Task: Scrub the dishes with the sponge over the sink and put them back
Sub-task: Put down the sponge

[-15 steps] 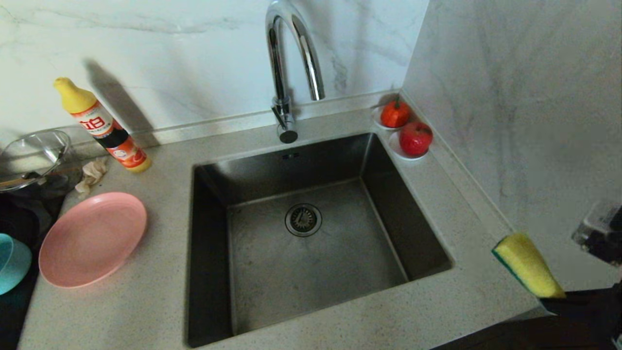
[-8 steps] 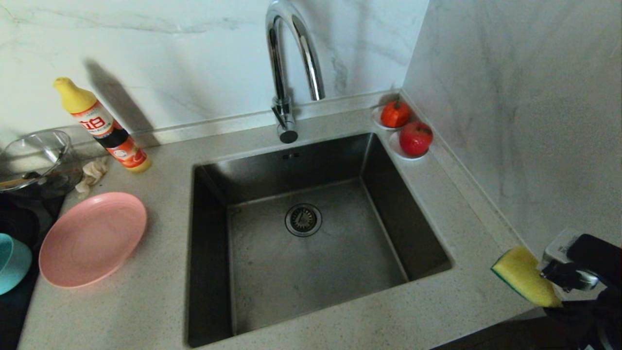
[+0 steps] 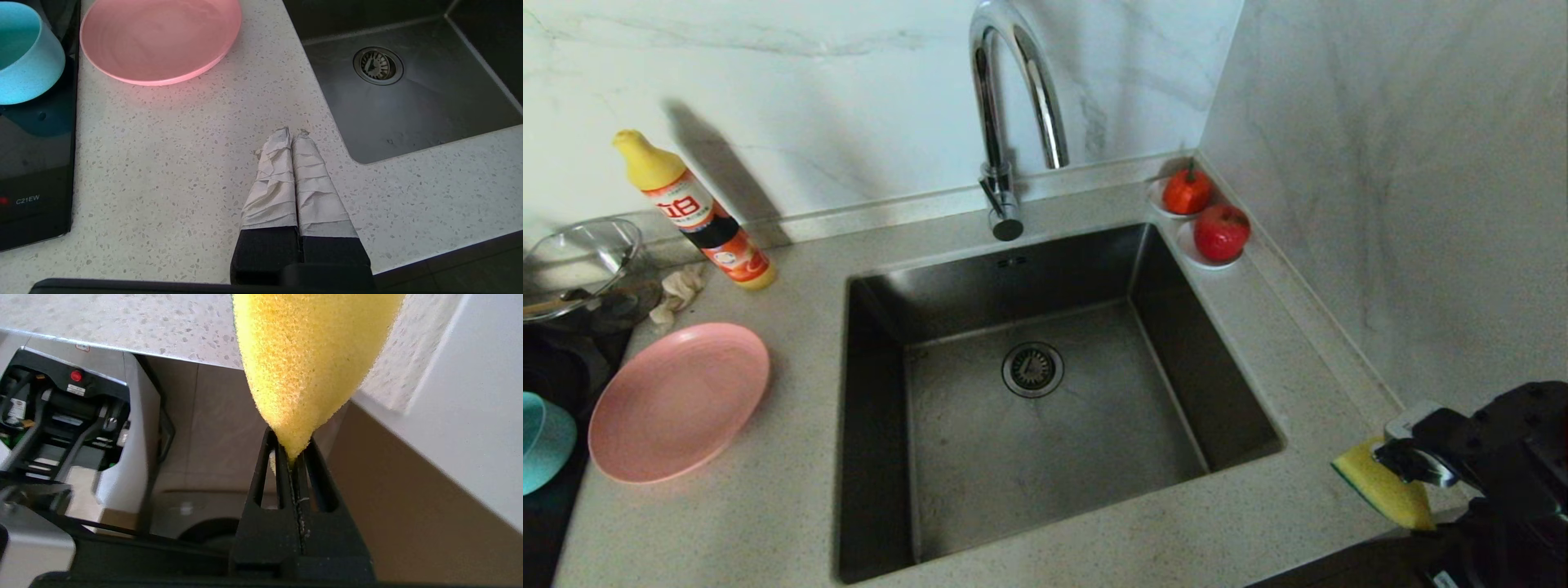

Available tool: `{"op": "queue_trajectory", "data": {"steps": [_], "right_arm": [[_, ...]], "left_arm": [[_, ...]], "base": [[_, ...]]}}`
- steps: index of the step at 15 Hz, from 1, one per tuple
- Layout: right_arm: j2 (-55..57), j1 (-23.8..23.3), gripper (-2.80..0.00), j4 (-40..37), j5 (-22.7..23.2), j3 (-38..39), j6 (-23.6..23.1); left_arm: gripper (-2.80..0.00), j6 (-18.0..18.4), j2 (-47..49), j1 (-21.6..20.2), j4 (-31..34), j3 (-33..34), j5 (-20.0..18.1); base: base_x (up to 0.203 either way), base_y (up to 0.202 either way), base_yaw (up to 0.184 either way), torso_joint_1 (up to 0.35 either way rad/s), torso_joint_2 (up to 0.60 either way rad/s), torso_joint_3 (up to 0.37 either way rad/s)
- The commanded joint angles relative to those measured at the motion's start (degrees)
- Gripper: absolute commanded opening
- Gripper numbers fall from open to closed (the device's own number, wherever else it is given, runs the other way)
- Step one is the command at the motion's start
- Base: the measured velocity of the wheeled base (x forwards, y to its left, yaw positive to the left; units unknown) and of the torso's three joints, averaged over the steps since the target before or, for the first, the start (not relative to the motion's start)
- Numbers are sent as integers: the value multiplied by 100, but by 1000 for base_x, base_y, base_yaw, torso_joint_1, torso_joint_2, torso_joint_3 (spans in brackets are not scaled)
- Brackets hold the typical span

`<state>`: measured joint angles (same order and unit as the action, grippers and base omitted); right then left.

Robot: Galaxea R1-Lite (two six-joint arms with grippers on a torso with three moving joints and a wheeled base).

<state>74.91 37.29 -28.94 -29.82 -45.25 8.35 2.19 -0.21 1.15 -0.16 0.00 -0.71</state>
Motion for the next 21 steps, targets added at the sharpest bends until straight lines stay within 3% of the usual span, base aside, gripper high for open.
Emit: {"op": "queue_trajectory", "data": {"steps": [1, 5, 7, 12, 21], "right_arm": [[402, -134, -280, -21, 16, -69, 328], [684, -207, -280, 131, 96, -3, 659], [905, -417, -280, 283, 295, -9, 703], [1296, -442, -280, 499, 820, 40, 1010], [1543, -1326, -280, 833, 1100, -50, 773]], "left_arm": [[-280, 0, -6, 0, -2, 0, -4], [-280, 0, -6, 0, -2, 0, -1], [-280, 0, -6, 0, -2, 0, -8], [-280, 0, -6, 0, -2, 0, -7], [-280, 0, -6, 0, -2, 0, 0]], "base": [[0, 0, 0, 0, 0, 0], [0, 0, 0, 0, 0, 0], [0, 0, 0, 0, 0, 0], [0, 0, 0, 0, 0, 0], [0, 0, 0, 0, 0, 0]]}}
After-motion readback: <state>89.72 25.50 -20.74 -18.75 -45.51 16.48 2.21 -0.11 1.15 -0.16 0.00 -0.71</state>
